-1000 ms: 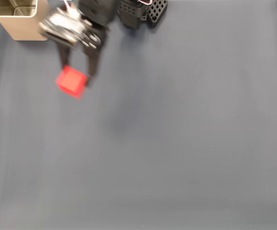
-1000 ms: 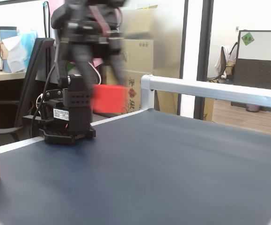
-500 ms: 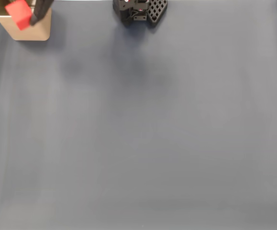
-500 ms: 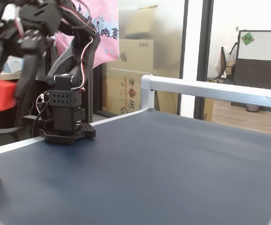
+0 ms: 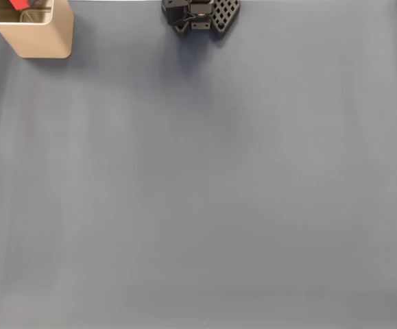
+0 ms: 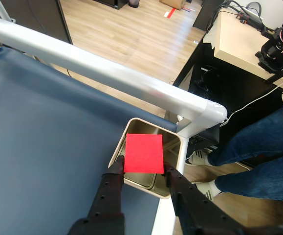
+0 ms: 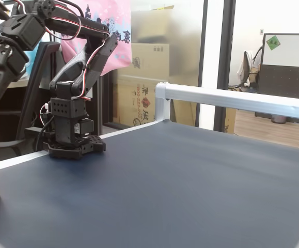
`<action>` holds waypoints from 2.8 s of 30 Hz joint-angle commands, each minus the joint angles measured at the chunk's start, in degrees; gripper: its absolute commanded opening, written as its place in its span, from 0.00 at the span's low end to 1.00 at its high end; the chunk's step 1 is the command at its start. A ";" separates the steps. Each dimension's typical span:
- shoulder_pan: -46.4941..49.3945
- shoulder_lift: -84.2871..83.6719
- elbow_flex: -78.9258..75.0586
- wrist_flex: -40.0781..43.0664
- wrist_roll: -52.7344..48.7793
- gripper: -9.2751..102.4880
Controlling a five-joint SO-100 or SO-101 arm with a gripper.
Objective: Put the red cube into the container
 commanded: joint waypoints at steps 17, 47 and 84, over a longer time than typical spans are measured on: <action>2.64 -3.60 0.18 -6.15 -0.18 0.12; 2.20 -1.41 4.48 -13.62 4.04 0.38; -26.72 1.41 2.72 -13.71 5.89 0.08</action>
